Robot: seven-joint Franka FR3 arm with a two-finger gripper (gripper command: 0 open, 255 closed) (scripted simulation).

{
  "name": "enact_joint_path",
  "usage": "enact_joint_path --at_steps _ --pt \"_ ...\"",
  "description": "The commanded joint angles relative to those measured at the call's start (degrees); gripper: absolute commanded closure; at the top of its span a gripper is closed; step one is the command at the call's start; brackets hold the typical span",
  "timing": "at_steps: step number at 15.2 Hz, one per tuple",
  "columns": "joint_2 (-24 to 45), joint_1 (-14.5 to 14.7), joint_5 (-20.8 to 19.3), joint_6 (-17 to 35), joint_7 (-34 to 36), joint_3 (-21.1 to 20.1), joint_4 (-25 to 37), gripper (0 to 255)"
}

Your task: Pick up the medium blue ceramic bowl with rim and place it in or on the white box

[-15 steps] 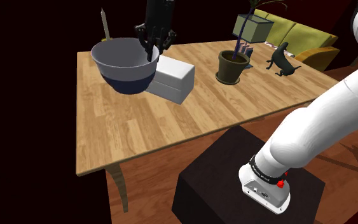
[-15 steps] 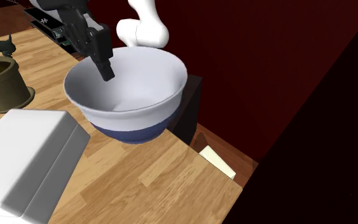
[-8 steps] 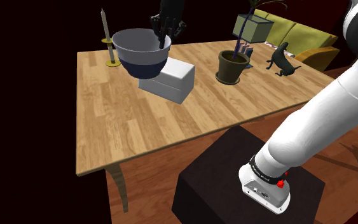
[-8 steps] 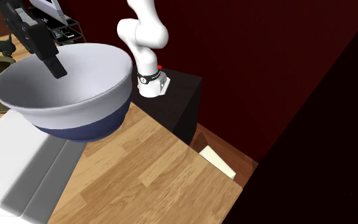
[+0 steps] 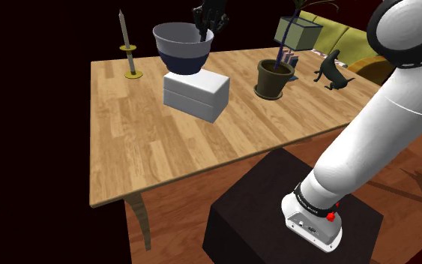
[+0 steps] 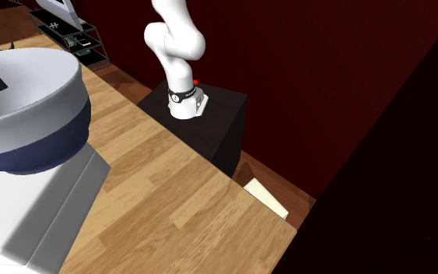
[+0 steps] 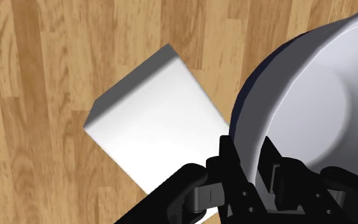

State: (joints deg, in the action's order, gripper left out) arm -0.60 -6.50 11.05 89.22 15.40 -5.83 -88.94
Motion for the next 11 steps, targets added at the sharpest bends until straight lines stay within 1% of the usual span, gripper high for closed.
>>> enact_joint_path --at_steps 1,4,8,9,11 --pt "2.1 -1.3 -0.1 -1.3 -2.5 1.3 2.9 255" --pt "6.4 -3.0 -0.3 -3.7 -5.4 2.9 9.1 255" --pt "13.5 -5.6 -0.2 -7.9 -9.0 4.7 19.6 255" --pt "14.6 -5.9 -0.2 -8.5 -9.5 4.8 21.2 255" --pt "13.6 -5.9 -0.2 -6.5 -9.8 4.8 18.2 255"
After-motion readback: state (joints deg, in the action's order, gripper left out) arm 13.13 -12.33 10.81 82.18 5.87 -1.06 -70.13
